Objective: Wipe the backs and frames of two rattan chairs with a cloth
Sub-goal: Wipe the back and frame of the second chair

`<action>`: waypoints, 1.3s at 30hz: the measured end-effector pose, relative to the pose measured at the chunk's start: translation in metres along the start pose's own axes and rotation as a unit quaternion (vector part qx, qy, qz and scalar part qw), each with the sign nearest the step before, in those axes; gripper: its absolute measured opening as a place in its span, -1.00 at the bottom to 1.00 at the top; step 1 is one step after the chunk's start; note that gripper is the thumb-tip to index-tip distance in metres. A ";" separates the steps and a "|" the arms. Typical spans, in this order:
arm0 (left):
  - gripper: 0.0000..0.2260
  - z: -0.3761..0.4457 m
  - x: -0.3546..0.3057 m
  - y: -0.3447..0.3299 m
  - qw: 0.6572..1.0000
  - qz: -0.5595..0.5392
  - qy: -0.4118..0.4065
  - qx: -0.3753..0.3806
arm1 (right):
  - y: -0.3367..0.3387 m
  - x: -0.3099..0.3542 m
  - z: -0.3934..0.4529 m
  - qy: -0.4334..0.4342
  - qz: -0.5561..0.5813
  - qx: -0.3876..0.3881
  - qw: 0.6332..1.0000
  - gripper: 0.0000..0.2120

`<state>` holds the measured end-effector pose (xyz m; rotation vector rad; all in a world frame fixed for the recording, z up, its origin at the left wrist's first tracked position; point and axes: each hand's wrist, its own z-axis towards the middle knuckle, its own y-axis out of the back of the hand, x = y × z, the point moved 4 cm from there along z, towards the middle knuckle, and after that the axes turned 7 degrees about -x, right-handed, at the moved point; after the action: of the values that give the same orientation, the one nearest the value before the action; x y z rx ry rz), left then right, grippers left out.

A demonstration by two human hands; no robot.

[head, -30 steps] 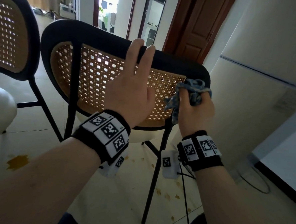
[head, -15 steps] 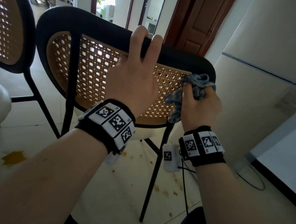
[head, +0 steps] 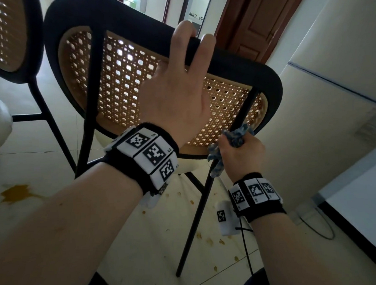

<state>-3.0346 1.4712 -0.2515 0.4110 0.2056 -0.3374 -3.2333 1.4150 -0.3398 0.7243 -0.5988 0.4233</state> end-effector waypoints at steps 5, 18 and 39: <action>-0.44 -0.001 -0.001 0.001 1.000 -0.008 0.002 0.000 | -0.006 -0.008 -0.011 -0.033 -0.001 0.057 0.998 -0.89; -0.44 -0.003 -0.008 0.003 0.999 -0.009 0.031 -0.009 | 0.028 -0.011 0.007 0.108 -0.070 0.125 0.984 -0.89; -0.41 -0.004 -0.002 0.000 1.000 -0.005 0.013 0.005 | 0.011 -0.018 0.000 0.018 -0.044 0.208 0.977 -0.84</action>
<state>-3.0367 1.4736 -0.2540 0.4250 0.2311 -0.3433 -3.2527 1.4194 -0.3459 1.1368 -0.4442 0.4846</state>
